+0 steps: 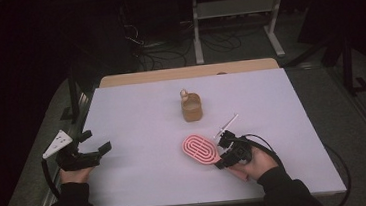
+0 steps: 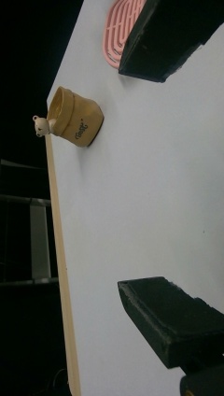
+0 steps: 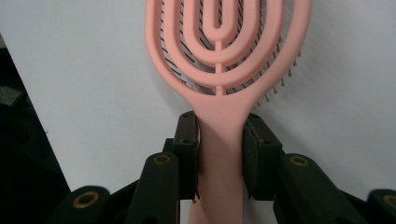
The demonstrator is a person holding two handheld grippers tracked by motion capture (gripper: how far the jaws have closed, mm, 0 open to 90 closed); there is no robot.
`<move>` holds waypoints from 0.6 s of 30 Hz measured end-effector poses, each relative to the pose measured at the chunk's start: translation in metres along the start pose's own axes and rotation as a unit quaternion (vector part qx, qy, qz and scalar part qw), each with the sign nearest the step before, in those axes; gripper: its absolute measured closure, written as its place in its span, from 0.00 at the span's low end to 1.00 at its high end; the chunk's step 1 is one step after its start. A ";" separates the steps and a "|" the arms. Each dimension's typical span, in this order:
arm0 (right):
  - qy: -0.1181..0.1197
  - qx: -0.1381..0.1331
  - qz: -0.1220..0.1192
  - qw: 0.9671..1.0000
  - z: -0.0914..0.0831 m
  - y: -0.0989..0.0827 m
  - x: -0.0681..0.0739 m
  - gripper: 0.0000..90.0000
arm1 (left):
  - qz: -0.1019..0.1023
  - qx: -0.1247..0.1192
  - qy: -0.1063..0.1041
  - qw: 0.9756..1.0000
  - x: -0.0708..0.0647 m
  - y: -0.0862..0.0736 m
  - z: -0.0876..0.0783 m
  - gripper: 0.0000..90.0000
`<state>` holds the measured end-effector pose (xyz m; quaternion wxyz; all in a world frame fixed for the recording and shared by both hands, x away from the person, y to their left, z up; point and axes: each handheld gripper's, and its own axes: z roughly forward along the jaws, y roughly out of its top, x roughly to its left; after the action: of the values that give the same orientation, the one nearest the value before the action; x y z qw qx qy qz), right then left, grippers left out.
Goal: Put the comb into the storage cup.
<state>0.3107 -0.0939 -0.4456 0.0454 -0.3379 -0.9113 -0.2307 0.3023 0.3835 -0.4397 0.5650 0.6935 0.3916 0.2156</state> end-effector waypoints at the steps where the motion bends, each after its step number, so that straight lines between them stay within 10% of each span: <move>1: 0.001 -0.003 0.002 1.000 0.000 -0.001 -0.001 0.77 | -0.001 0.000 -0.001 1.000 0.000 0.000 0.000 0.00; 18: 0.017 -0.050 0.007 0.999 -0.018 -0.006 -0.010 0.80 | 0.002 0.005 -0.004 1.000 -0.001 0.000 0.001 0.00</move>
<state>0.3130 -0.1123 -0.4345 0.0457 -0.3423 -0.8952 -0.2817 0.3026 0.3820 -0.4403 0.5627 0.6980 0.3891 0.2117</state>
